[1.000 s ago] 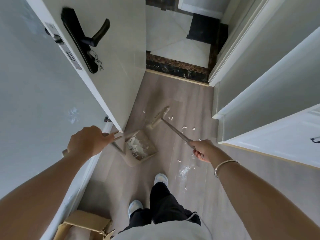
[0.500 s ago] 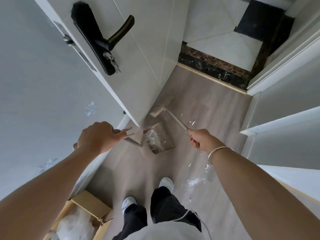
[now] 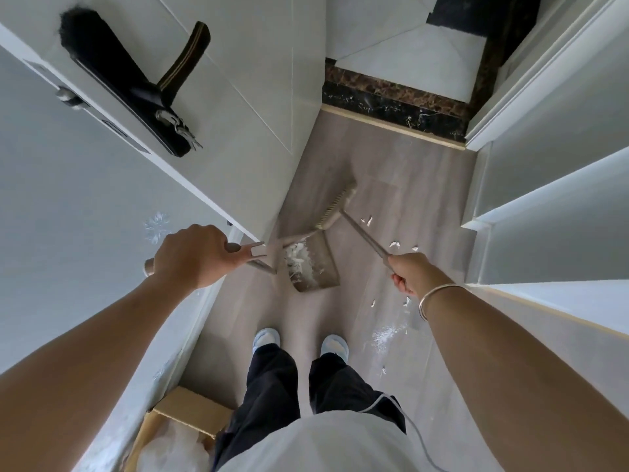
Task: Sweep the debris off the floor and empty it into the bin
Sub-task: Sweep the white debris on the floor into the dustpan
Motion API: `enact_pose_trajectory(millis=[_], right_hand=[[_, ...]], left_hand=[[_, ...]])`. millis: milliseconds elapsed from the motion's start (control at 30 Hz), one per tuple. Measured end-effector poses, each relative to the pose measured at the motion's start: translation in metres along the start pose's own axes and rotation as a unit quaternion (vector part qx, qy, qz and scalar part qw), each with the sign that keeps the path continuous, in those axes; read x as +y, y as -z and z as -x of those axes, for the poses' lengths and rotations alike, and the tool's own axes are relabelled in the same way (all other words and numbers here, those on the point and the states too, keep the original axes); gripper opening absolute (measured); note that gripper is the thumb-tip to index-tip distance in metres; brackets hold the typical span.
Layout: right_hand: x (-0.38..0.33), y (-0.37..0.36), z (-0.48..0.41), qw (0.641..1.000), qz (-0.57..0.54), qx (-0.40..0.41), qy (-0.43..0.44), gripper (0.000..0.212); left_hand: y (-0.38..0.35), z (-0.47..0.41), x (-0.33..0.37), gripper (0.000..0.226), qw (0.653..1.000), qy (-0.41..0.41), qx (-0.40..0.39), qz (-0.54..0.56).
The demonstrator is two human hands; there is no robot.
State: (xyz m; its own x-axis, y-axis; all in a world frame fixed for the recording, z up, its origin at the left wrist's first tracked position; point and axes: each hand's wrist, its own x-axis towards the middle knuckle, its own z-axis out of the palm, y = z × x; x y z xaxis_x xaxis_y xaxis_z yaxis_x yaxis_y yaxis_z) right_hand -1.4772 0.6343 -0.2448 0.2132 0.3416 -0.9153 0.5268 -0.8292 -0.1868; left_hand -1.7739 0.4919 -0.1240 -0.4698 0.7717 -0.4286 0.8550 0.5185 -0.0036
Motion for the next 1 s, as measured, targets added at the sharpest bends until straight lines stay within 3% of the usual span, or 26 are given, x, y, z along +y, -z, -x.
enact_pose_trajectory(millis=[100, 233, 633, 800, 1000], right_hand=[[0.019, 0.01, 0.006, 0.999, -0.026, 0.008, -0.017, 0.027], [0.056, 0.017, 0.02, 0.995, -0.071, 0.028, -0.064, 0.019], [0.211, -0.022, 0.08, 0.945, -0.27, 0.035, -0.182, 0.03], [0.27, -0.043, 0.11, 0.929, -0.297, 0.047, -0.214, 0.02], [0.286, -0.019, 0.127, 0.936, -0.27, 0.103, -0.202, 0.014]], left_hand=[[0.005, -0.009, 0.007, 0.064, 1.0, -0.02, 0.008, 0.011], [0.011, -0.023, 0.013, 0.058, 0.998, -0.051, 0.017, 0.016], [0.02, -0.053, 0.04, 0.055, 0.968, -0.246, 0.015, -0.051], [0.018, -0.052, 0.067, 0.054, 0.945, -0.319, 0.023, -0.065], [0.018, -0.048, 0.092, 0.054, 0.93, -0.355, 0.028, -0.086]])
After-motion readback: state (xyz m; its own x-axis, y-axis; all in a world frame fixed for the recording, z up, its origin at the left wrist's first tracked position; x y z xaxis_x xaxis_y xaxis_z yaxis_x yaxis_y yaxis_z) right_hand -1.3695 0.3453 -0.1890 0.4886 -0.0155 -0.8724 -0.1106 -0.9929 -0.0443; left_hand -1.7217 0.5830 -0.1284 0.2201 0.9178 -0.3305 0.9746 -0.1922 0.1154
